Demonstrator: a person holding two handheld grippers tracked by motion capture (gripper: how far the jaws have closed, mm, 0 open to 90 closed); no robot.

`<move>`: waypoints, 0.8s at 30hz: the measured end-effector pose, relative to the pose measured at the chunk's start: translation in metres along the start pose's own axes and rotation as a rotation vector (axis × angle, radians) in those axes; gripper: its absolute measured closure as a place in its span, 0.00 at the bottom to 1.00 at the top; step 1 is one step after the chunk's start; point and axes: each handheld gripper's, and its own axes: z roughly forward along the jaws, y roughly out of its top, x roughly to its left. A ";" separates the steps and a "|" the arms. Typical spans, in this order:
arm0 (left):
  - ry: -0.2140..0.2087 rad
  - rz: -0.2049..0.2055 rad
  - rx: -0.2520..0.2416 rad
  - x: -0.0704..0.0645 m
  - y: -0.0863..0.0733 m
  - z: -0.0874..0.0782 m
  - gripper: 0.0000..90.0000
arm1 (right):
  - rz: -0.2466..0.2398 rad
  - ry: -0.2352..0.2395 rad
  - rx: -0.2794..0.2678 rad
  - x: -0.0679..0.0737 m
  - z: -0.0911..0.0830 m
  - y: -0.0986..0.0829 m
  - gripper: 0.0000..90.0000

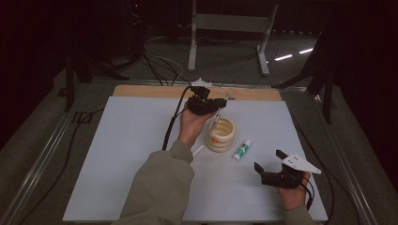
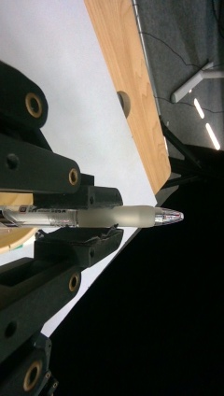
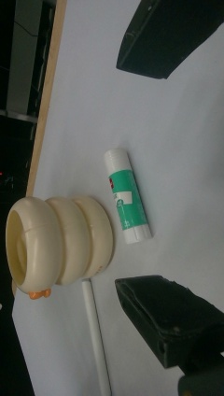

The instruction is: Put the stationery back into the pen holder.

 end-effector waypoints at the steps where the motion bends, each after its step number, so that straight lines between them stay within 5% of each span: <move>1: 0.001 0.001 0.000 0.000 0.000 0.000 0.89 | 0.000 0.000 0.000 0.000 0.000 0.000 0.00; 24: -0.001 -0.013 -0.010 0.003 0.000 0.000 0.89 | -0.001 0.000 0.002 0.000 0.000 0.000 0.00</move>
